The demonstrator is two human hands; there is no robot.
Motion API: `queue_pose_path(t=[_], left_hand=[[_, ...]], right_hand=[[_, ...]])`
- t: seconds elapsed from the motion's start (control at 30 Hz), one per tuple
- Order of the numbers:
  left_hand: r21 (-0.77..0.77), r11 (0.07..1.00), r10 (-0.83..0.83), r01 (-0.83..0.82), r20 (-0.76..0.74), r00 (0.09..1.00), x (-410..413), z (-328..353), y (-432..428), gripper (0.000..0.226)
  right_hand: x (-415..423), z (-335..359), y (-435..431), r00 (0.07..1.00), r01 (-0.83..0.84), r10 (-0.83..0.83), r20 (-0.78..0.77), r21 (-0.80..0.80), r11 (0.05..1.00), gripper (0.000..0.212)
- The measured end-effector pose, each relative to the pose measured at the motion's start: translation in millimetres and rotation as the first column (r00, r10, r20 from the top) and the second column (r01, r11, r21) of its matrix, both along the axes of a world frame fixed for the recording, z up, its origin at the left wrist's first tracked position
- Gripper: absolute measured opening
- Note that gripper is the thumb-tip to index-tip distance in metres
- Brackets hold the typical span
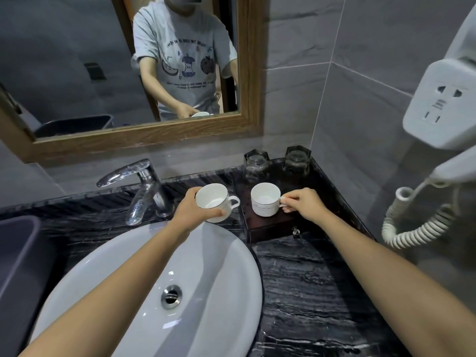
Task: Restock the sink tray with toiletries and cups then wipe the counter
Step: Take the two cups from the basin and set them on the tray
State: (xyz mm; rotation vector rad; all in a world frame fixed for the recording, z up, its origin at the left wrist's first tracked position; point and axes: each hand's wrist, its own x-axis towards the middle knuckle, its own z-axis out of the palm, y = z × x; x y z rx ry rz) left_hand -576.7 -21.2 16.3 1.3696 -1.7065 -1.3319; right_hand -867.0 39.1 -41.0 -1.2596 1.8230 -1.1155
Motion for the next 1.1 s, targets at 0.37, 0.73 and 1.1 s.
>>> queue_pose_path(t=[0.37, 0.73, 1.1], left_hand=[[-0.017, 0.997, -0.075, 0.075, 0.005, 0.997, -24, 0, 10, 0.074], [-0.164, 0.972, -0.156, 0.169, 0.089, 0.984, -68, 20, 26, 0.074], [-0.261, 0.951, -0.135, 0.166, 0.132, 0.982, -128, 43, 45, 0.082]], right_hand=[[-7, -5, -17, 0.997, 0.038, -0.038, -0.063, -0.004, 0.999, 0.011], [41, 60, 45, 0.988, -0.044, 0.009, -0.152, -0.226, 0.973, 0.013], [28, 103, 63, 0.838, 0.130, -0.180, -0.515, -0.132, 0.983, 0.013]])
